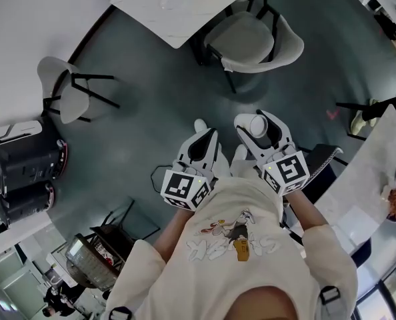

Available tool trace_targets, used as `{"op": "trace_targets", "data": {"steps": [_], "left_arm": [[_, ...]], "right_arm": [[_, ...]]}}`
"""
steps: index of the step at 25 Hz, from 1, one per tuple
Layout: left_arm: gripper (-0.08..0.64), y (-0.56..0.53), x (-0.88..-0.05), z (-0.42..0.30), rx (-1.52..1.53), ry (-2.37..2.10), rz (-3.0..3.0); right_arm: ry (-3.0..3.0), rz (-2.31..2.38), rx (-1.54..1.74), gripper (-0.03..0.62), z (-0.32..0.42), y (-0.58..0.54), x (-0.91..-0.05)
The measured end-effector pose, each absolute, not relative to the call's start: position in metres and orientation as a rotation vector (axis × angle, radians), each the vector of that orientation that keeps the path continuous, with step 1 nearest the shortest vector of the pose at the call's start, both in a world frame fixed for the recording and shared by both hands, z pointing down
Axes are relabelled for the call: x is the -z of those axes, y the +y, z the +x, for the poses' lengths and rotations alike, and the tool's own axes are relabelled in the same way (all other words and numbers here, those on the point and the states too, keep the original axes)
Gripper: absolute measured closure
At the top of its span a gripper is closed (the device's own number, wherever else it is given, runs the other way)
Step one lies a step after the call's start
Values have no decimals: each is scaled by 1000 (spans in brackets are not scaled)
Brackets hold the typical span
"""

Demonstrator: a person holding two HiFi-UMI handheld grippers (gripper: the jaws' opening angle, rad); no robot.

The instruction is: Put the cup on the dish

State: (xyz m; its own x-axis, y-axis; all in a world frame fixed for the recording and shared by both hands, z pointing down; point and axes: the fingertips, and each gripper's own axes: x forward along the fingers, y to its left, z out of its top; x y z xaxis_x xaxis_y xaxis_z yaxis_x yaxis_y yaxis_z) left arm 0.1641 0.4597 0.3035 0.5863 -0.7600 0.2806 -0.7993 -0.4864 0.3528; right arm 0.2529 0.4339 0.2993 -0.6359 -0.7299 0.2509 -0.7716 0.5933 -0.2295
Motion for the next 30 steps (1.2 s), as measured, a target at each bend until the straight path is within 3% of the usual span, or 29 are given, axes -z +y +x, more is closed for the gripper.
{"op": "trace_targets", "data": {"steps": [10, 30], "left_arm": [[558, 401, -298, 125, -52, -1222, 2379], [558, 281, -298, -53, 29, -1216, 2388]], "right_arm": [[-2654, 1261, -429, 321, 206, 371, -289], [-2594, 1406, -365, 321, 45, 245, -284]]}}
